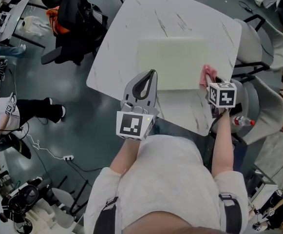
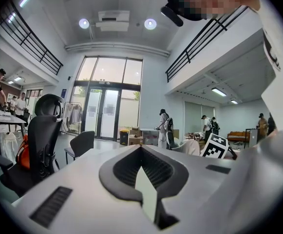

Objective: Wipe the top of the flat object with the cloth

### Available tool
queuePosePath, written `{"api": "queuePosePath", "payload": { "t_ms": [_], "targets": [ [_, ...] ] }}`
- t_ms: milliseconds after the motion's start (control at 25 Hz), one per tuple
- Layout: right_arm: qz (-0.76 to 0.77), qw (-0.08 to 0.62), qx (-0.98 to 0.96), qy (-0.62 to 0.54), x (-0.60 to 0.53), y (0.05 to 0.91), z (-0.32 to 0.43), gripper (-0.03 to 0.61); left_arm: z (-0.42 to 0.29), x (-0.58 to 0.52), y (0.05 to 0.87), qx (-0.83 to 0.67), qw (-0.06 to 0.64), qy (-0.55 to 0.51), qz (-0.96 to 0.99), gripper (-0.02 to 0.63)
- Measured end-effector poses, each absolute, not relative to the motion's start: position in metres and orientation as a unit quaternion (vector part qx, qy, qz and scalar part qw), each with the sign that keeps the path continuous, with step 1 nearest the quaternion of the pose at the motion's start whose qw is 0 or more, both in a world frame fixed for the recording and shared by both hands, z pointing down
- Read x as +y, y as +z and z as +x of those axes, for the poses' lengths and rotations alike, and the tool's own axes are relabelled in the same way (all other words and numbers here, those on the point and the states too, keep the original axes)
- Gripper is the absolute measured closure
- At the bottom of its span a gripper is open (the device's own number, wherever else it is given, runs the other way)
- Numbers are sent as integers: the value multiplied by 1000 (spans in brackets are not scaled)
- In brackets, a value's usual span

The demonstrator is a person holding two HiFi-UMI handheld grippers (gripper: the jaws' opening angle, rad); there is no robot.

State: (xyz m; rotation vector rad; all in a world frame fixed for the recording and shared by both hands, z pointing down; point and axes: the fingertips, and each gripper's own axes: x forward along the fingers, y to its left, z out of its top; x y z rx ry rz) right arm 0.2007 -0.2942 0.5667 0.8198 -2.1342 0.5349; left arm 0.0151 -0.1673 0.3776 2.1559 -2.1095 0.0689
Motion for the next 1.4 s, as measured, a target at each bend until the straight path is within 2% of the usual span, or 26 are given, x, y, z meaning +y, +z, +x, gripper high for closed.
{"api": "queuePosePath", "payload": {
  "t_ms": [760,1400],
  "targets": [
    [324,391,-837,203,-244,567,224,546,25,-140,375,-701,57,11,711,601],
    [306,395,-844,193,-201,567,135,546,-27,-97,367,-710,52,20,702,601]
  ]
}}
